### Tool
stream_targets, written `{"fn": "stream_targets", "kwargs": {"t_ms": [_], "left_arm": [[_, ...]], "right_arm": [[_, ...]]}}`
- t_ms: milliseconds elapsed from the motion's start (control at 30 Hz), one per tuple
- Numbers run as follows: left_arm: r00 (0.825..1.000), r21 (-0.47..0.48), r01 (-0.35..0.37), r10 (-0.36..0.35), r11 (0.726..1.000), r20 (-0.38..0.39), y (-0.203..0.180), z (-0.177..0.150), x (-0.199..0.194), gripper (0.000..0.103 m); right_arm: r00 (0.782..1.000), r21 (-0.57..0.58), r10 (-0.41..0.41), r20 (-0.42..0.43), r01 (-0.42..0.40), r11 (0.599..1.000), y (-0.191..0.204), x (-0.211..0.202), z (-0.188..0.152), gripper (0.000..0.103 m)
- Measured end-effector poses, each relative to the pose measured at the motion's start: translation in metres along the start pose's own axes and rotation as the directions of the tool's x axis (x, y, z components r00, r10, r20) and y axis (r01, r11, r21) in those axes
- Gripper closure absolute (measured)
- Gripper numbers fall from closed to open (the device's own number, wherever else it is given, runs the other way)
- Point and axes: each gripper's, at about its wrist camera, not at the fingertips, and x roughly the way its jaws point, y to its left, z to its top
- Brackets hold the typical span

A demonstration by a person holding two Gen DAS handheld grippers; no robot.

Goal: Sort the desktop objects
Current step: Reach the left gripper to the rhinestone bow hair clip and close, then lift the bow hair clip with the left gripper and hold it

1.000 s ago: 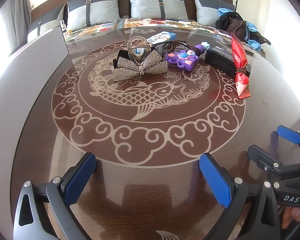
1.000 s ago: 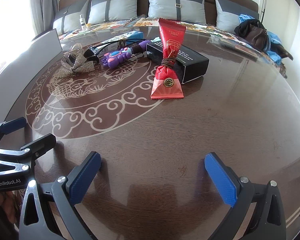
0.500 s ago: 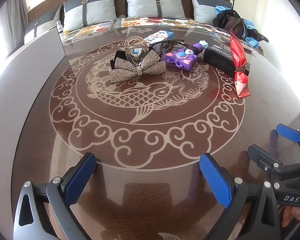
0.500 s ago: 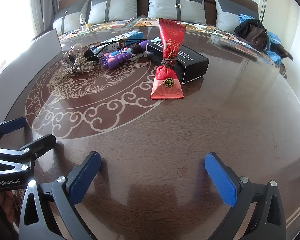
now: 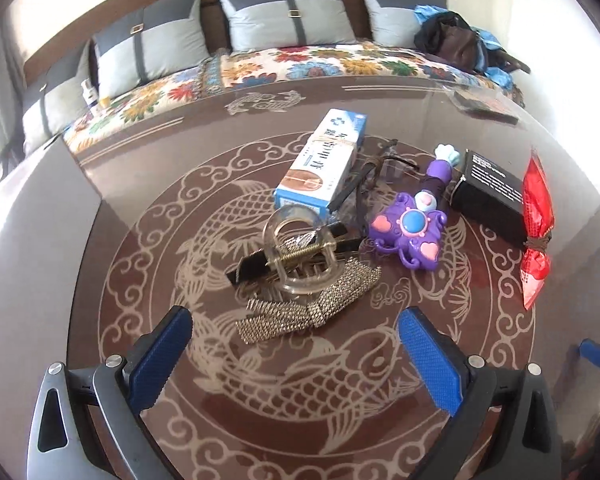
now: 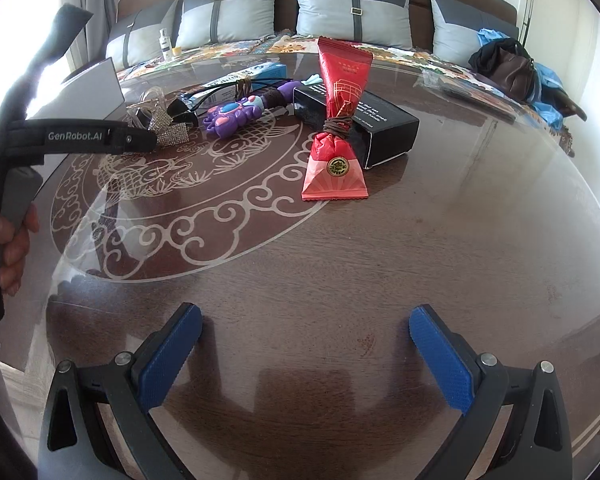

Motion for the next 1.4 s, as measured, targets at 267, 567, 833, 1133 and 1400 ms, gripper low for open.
{"fn": "stream_targets", "kwargs": {"t_ms": [267,567,833,1133,1400], "left_arm": [[0.998,0.249,-0.028,0.039,0.968,-0.041,0.002,0.022,0.028,0.000],[0.985,0.112,0.174,-0.174,0.978,-0.013,0.012,0.032,0.038,0.037],[1.000,-0.116,0.008,-0.010,0.993,-0.016,0.017,-0.034,-0.006,0.040],[0.999,-0.241,-0.031,0.035,0.970,0.012,0.034,-0.129,-0.057,0.011],[1.000,-0.178,-0.012,0.013,0.984,-0.001,0.028,-0.125,-0.050,0.000]], "right_arm": [[1.000,0.000,0.000,-0.001,0.000,1.000,0.001,0.000,0.001,0.000],[1.000,-0.001,0.001,-0.001,-0.001,1.000,0.001,0.001,0.002,0.000],[1.000,0.000,0.001,0.000,-0.001,1.000,0.001,0.002,0.003,0.000],[1.000,-0.001,-0.001,0.001,0.001,1.000,0.001,0.001,0.002,0.000],[1.000,0.000,0.000,0.001,0.000,1.000,0.001,0.002,0.002,0.000]]}}
